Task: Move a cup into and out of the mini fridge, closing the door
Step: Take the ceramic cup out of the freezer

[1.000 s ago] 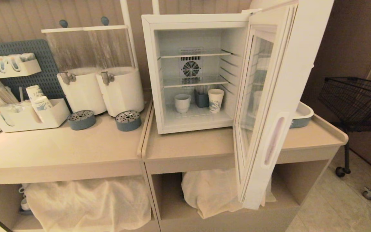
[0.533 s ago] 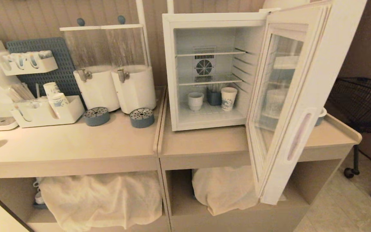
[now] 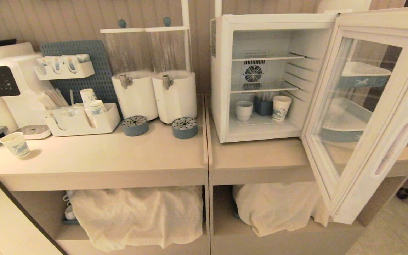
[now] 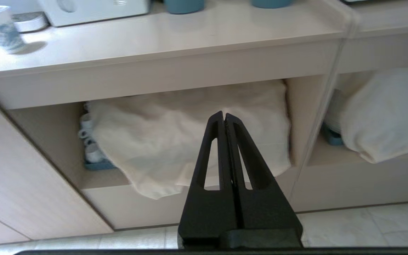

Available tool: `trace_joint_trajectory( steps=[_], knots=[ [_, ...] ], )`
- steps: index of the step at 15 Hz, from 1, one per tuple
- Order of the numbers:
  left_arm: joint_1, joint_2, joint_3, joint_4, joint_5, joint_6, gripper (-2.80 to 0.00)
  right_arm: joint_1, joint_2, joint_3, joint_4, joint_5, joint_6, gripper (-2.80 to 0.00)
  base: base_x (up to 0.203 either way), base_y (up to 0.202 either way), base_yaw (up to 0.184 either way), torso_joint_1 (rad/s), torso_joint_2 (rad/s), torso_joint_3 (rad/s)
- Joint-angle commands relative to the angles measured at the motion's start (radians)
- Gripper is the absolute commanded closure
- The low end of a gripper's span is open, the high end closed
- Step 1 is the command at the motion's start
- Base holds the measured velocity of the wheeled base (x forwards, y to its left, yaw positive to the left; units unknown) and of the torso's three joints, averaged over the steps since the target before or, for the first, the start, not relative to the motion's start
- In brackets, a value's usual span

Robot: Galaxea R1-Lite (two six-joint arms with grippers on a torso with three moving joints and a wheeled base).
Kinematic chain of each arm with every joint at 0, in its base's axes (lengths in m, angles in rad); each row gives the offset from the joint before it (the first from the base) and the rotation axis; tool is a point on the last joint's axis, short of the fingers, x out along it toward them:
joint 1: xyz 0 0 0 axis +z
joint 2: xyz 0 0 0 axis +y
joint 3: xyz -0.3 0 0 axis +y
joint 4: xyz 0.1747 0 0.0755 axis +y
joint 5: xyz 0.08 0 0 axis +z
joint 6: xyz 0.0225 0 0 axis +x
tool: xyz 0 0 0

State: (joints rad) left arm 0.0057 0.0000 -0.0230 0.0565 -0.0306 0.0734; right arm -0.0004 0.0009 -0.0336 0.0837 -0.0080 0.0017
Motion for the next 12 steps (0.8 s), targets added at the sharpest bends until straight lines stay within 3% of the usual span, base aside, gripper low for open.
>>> trace_joint_trajectory(
  steps=[1, 12],
  knots=[
    [0.0, 0.002, 0.0, 0.0, 0.001, -0.002, 0.0, -0.001, 0.001, 0.0, 0.001, 0.0, 0.0, 0.0, 0.0, 0.191, 0.005, 0.001, 0.0, 0.006],
    [0.0, 0.002, 0.0, 0.0, 0.001, -0.003, 0.0, 0.0, 0.001, 0.0, 0.001, 0.0, 0.0, 0.0, 0.0, 0.193, 0.009, 0.002, 0.0, 0.002]
  ],
)
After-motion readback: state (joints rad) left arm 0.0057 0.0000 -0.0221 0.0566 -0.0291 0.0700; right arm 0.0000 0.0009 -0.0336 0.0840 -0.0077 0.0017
